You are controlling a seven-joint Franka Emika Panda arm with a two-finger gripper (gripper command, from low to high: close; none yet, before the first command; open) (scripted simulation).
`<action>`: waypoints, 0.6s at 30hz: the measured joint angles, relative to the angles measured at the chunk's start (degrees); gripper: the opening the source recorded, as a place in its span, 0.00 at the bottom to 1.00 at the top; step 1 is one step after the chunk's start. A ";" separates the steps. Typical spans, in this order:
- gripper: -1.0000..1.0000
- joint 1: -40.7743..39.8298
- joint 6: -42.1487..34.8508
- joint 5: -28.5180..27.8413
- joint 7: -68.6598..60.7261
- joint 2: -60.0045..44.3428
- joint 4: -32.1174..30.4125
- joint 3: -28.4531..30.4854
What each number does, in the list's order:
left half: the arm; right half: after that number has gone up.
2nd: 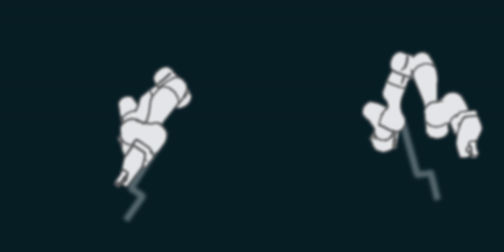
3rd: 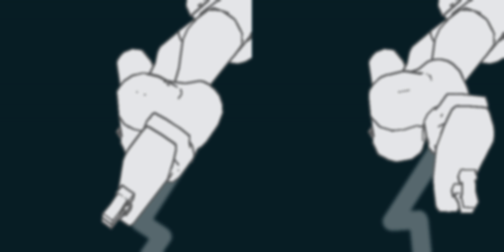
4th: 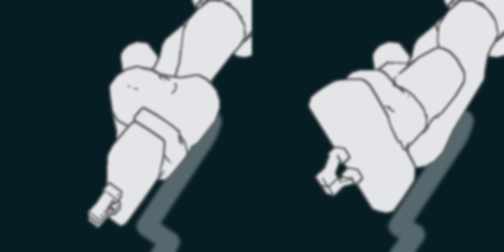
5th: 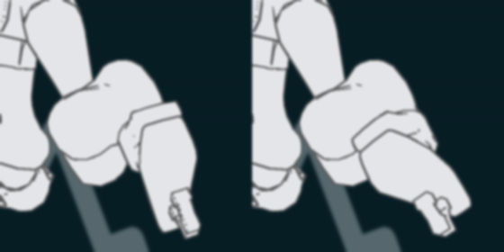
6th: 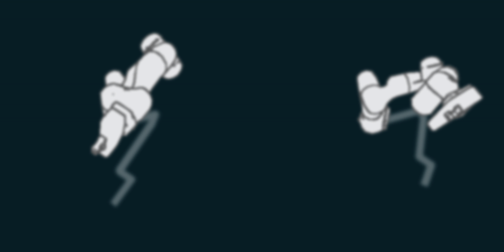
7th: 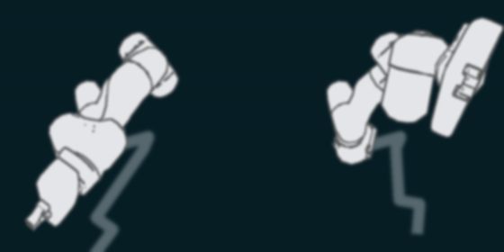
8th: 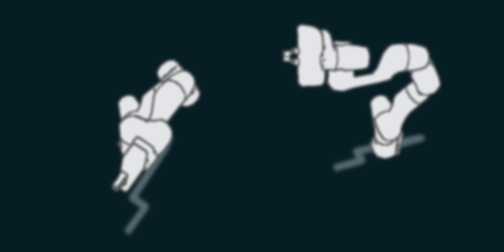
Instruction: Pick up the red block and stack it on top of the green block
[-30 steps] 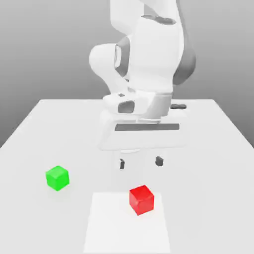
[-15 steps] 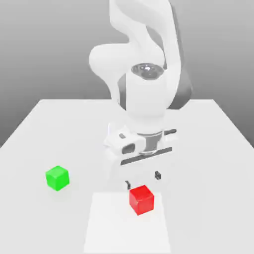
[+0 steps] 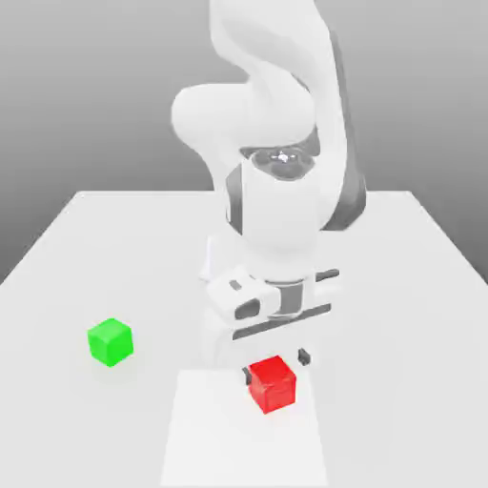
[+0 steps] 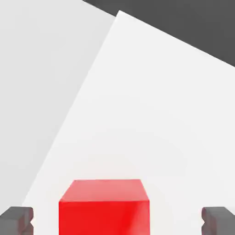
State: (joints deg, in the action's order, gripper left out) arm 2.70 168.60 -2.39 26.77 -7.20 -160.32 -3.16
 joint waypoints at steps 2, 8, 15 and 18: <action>0.50 0.24 1.96 -0.51 0.25 -2.04 -0.21 0.40; 0.00 -0.52 5.06 -3.07 1.77 -5.30 -0.71 0.41; 0.00 0.01 4.79 -2.16 1.19 -5.07 -0.67 0.67; 0.00 -0.41 2.41 -1.36 0.85 -2.57 -0.27 -0.05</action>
State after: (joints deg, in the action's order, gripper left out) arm 2.29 171.00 -3.75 27.62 -9.77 -160.59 -3.21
